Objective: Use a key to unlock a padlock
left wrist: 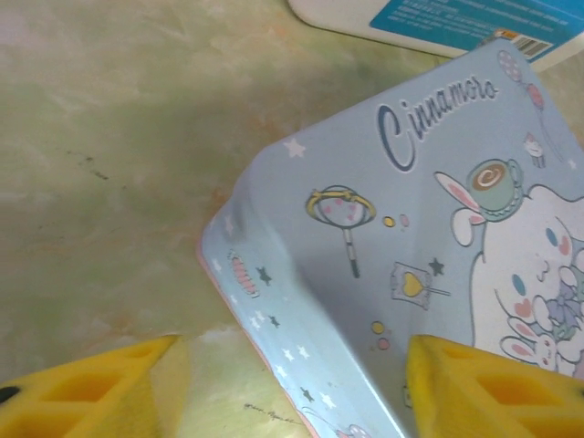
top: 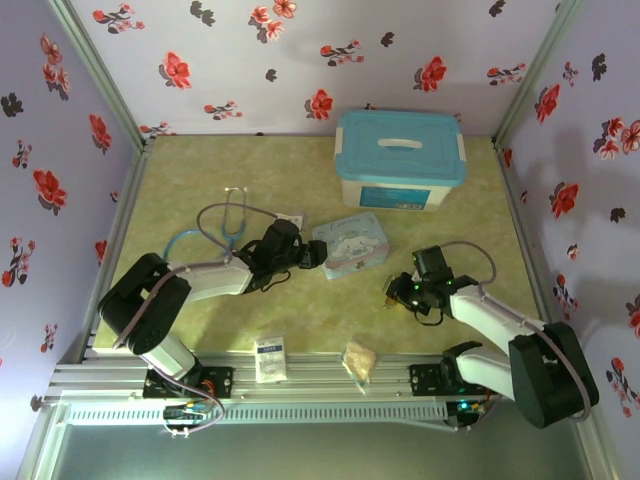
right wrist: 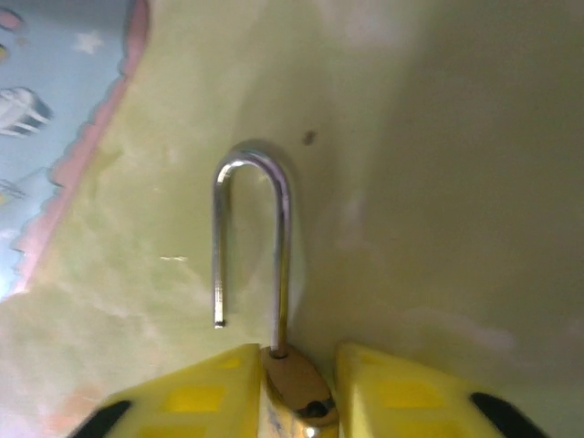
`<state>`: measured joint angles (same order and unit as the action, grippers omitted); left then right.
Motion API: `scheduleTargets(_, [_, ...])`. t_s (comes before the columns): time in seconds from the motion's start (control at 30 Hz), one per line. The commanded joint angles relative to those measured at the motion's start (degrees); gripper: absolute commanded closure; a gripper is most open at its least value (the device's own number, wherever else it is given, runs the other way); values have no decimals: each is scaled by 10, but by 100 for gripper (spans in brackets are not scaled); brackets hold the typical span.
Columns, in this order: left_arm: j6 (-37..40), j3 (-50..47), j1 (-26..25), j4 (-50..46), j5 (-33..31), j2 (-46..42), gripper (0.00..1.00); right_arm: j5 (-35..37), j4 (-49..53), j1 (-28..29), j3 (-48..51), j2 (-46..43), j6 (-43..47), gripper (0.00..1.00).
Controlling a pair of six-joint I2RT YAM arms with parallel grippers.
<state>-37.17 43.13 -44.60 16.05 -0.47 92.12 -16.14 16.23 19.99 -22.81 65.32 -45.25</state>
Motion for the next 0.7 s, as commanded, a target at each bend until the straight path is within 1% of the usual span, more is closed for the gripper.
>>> scheduleTargets(0.0, [-4, 1, 2, -48, 10, -9, 30, 58, 110, -6, -17, 15, 45, 63])
scheduleTargets(0.1, [-27, -3, 1, 8, 55, 3, 27, 69, 117, -7, -31, 17, 53, 60])
scheduleTargets(0.17, [-37, 6, -1, 30, 66, 23, 25, 83, 120, -8, -40, 13, 59, 60])
scheduleTargets(0.23, [-37, 24, -1, 28, 72, 46, 24, 92, 122, -8, -49, 1, 63, 59])
scheduleTargets(0.33, [-34, 57, 1, 15, 65, 83, 24, 118, 136, -8, -66, -25, 73, 52])
scheduleTargets(0.47, [-28, 110, 5, -3, 66, 123, 25, 171, 165, -8, -86, -67, 89, 50])
scheduleTargets(0.67, [-14, 186, 13, -41, 67, 152, 25, 194, 167, -8, -85, -118, 92, 48])
